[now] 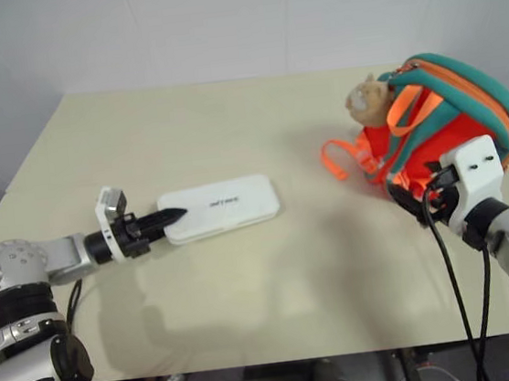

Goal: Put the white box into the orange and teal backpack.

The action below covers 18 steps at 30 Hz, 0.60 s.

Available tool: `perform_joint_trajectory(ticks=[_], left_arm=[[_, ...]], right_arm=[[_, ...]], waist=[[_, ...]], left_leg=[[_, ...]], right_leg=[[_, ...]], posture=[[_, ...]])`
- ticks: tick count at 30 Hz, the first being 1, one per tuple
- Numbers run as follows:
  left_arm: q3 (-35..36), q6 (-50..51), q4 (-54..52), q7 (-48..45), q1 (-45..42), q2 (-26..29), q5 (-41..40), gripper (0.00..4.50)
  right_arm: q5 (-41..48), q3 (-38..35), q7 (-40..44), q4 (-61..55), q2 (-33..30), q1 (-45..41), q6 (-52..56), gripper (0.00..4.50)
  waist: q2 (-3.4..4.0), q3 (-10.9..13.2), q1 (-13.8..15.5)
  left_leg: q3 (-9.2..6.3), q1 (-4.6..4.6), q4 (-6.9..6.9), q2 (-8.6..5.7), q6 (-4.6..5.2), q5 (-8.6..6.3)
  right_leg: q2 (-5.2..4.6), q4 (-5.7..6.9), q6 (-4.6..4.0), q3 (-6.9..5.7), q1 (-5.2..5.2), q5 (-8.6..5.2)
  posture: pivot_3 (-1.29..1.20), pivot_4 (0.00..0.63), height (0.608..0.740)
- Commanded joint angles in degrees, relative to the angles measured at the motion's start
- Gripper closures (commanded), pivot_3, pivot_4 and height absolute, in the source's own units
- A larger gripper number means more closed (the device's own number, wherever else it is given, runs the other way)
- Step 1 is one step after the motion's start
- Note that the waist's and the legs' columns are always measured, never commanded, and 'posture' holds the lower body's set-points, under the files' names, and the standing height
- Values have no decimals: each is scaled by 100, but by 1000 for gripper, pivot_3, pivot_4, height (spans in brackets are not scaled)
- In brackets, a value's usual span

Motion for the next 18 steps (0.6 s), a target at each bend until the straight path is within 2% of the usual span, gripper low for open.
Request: perform_joint_trajectory(ticks=[1, 18], left_arm=[[122, 109, -105, -36, -163, -19, -144, 3198], [158, 215, -302, 163, 3, -29, -394, 3198]], right_arm=[[25, 132, -175, 361, 90, -277, -466, 0], [-210, 759, -549, 2738, 393, -1444, -2125, 0]], waist=[[0, 0, 1], [1, 0, -7]], left_leg=[[0, 0, -1, 0, 0, 0], [5, 0, -3, 1, -3, 1]], right_leg=[[0, 0, 0, 0, 0, 0], [0, -4, 4, 3, -3, 2]], posture=[[0, 150, 740], [0, 150, 740]])
